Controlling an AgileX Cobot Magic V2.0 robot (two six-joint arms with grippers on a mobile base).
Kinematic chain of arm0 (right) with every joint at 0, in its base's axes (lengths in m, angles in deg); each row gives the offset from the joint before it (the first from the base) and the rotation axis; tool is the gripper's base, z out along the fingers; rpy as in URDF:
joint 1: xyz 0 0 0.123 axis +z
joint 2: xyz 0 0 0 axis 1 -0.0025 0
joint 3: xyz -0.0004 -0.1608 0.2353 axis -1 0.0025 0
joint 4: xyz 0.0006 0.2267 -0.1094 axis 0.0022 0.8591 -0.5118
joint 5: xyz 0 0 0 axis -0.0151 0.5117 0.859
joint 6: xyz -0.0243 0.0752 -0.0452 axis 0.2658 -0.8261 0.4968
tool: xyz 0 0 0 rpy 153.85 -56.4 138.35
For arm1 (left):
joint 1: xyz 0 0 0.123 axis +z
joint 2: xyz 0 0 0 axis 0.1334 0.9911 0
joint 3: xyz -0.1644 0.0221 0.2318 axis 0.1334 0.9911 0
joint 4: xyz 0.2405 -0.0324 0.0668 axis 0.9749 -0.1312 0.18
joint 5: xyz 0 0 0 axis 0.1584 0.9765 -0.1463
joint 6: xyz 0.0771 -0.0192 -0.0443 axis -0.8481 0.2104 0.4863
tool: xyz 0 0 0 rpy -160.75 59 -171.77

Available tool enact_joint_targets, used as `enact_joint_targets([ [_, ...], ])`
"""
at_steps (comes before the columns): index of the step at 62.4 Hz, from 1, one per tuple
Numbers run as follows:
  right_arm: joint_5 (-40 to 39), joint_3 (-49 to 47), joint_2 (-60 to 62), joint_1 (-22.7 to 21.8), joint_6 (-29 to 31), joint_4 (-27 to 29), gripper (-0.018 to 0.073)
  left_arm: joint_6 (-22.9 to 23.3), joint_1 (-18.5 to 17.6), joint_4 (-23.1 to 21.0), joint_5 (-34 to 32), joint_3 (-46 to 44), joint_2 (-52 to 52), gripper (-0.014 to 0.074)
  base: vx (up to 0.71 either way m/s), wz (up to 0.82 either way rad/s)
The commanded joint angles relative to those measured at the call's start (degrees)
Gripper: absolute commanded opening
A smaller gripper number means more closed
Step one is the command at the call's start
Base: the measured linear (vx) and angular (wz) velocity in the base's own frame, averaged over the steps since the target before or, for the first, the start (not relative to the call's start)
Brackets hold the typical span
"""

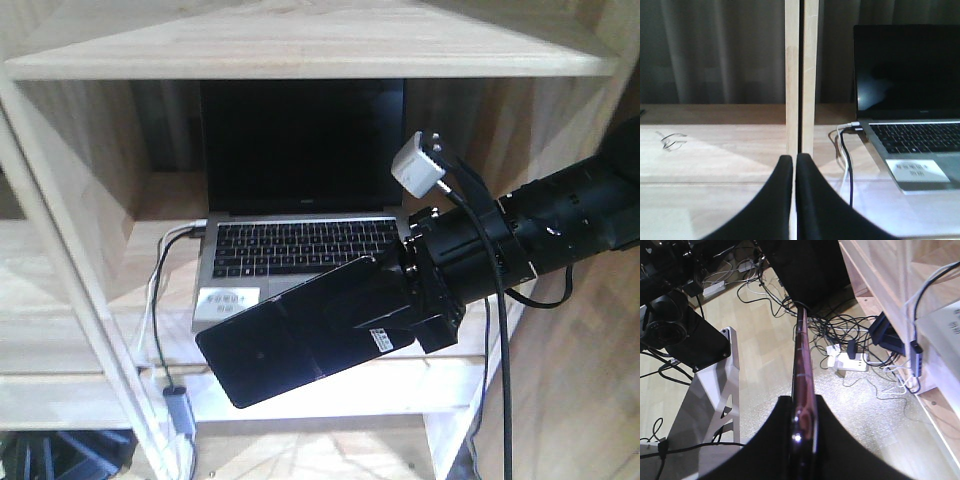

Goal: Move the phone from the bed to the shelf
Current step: 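Hold the phone while the base drives to the wooden shelf, then raise the held phone above the shelf over the laptop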

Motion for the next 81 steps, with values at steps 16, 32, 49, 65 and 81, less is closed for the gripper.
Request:
enact_joint_targets([
  [16,4.50,-1.33,2.32,-0.19,0.02,4.64,-0.0002,0.33,-0.20,-0.52,-4.15,-1.22,-0.77,0.0001,0.15,-0.05],
  [32,4.50,-1.33,2.32,-0.19,0.02,4.64,-0.0002,0.33,-0.20,-0.52,-4.15,-1.22,-0.77,0.0001,0.11,-0.04],
  [49,4.50,-1.33,2.32,-0.19,0.02,4.64,-0.0002,0.33,-0.20,-0.52,-4.15,-1.22,-0.77,0.0001,0.07,-0.02],
  [65,4.50,-1.33,2.32,-0.19,0.02,4.64,-0.0002,0.33,-0.20,-0.52,-4.15,-1.22,-0.77,0.0001,0.02,-0.01],
  [81,4.43,-1.33,2.33,-0.19,0.02,4.64,-0.0002,0.33,-0.20,-0.52,-4.15,-1.22,-0.77,0.0001,0.00,0.00],
])
